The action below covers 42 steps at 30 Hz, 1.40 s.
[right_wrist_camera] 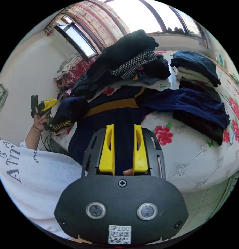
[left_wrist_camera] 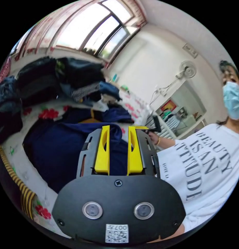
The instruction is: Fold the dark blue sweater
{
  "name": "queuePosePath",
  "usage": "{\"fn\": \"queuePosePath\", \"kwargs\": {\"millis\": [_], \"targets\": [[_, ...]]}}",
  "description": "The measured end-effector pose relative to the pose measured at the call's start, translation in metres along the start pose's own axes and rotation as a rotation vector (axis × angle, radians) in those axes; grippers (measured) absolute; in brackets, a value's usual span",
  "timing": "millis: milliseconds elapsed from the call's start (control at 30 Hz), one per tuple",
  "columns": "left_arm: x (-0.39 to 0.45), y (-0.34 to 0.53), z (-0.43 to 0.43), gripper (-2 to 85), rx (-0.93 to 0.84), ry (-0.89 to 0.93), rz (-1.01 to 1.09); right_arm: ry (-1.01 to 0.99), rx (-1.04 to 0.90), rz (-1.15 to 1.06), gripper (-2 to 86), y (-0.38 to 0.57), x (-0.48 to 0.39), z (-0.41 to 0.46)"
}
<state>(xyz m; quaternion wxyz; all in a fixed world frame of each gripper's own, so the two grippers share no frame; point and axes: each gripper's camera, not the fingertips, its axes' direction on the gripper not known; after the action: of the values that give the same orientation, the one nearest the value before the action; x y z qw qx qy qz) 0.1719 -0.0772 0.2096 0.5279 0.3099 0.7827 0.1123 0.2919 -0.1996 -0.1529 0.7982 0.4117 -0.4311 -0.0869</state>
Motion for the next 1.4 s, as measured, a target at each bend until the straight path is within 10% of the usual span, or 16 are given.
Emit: {"fn": "queuePosePath", "kwargs": {"millis": [700,1100,1400], "targets": [[-0.138,0.098,0.131,5.5,-0.438,-0.733,-0.439,0.155,-0.425,-0.481,4.5,0.011,-0.134,0.179],[-0.153,0.118,0.138,2.6,-0.328,-0.759,-0.485,0.016,-0.07,0.3,2.6,0.029,0.055,0.045],[-0.157,0.132,0.127,5.7,-0.289,-0.72,-0.525,0.049,-0.097,0.167,7.8,0.045,0.052,0.041]]}}
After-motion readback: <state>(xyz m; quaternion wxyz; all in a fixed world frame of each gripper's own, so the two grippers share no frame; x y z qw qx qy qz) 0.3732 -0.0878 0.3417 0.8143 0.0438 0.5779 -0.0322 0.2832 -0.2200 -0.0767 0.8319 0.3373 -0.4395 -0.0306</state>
